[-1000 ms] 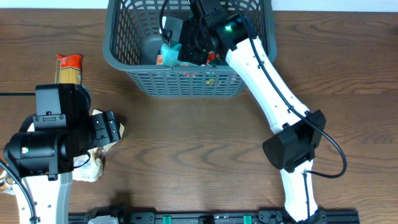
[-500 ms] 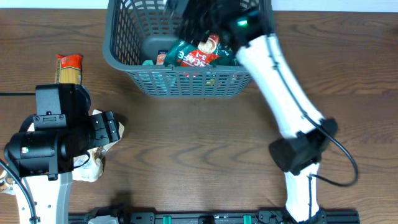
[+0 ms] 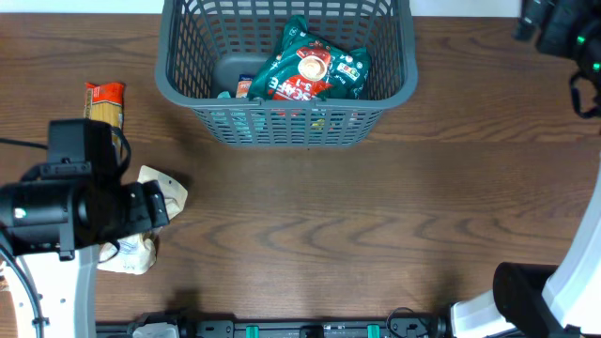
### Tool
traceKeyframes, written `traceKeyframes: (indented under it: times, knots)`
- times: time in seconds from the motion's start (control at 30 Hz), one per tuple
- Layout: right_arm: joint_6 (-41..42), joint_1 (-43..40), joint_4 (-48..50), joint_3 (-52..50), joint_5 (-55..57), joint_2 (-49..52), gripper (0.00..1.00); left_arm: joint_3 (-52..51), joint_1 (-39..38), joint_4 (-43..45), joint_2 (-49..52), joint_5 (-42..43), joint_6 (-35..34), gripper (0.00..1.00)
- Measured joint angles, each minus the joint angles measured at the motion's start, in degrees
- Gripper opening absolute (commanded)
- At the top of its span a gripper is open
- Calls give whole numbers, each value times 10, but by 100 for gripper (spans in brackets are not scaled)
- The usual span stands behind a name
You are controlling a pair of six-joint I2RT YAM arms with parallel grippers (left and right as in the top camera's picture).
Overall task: Pack container
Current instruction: 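Withdraw the right gripper from the basket to the right, then lower the left gripper onto the cream pouch and grasp it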
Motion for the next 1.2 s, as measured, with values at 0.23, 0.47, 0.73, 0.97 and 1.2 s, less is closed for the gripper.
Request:
traceKeyframes:
  times: [0.23, 0.47, 0.73, 0.97, 1.2]
  knots:
    - [18, -21, 29, -127, -8, 36, 99, -15, 5, -2, -9, -23, -10, 96]
    - [18, -21, 85, -240, -15, 41, 99, -78, 5, -9, -198, -28, -11, 100]
    - [18, -21, 158, -351, -39, 41, 99, -79, 5, -15, -285, -32, 22, 99]
    - [17, -21, 204, -439, -62, 41, 99, -108, 5, 2, -153, -32, 21, 98]
    - [11, -21, 235, -454, -64, 41, 99, -140, 14, 61, -35, -32, 19, 99]
